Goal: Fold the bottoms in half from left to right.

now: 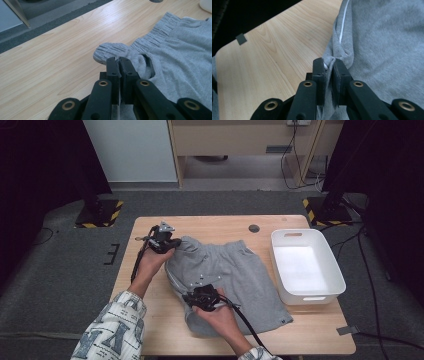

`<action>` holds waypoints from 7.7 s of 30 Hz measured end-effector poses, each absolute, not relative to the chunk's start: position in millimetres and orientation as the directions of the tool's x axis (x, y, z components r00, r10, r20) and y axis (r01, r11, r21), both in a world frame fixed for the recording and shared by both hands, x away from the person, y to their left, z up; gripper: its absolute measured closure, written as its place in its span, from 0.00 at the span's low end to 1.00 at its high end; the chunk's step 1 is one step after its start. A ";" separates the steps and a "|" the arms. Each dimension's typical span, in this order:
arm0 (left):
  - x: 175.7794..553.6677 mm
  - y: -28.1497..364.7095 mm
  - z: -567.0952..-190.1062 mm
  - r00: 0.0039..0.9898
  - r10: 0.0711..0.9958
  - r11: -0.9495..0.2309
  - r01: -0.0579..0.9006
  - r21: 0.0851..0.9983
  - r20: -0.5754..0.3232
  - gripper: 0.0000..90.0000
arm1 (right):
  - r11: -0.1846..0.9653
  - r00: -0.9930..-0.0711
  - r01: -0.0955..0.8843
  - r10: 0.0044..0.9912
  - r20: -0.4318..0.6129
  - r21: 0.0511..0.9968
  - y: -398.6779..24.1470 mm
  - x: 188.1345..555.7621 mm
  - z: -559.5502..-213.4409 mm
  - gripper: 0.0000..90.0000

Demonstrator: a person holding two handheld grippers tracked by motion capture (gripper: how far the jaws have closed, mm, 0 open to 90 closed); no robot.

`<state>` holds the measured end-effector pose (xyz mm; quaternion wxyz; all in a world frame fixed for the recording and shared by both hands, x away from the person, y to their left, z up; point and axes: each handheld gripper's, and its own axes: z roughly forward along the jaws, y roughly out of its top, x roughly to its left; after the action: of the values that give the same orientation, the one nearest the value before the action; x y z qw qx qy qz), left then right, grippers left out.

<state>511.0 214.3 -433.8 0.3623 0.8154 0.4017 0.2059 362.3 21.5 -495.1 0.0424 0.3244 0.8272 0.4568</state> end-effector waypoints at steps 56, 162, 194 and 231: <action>529.1 176.3 -389.3 0.627 0.776 -0.431 0.453 0.780 0.065 0.97 | 0.261 -0.738 0.425 0.654 0.165 0.867 -62.2 356.1 -441.8 0.93; 555.4 26.3 -413.7 0.731 0.681 -0.462 0.393 0.795 0.034 0.85 | 0.262 -0.582 0.448 0.811 0.057 0.855 -220.6 300.4 -441.1 0.86; 519.1 56.8 -424.9 0.731 0.681 -0.461 0.383 0.801 0.042 0.50 | 0.275 -0.569 0.455 0.822 0.039 0.847 -200.3 318.9 -450.6 0.56; 461.3 49.8 -442.9 0.767 0.642 -0.481 0.386 0.787 0.016 0.21 | 0.327 -0.641 0.389 0.768 -0.002 0.861 -162.9 316.8 -463.9 0.36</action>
<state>461.3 49.8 -442.9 0.4089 0.8463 0.3037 0.1562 316.8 -162.9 -463.9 0.2109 0.3677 0.7867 0.4487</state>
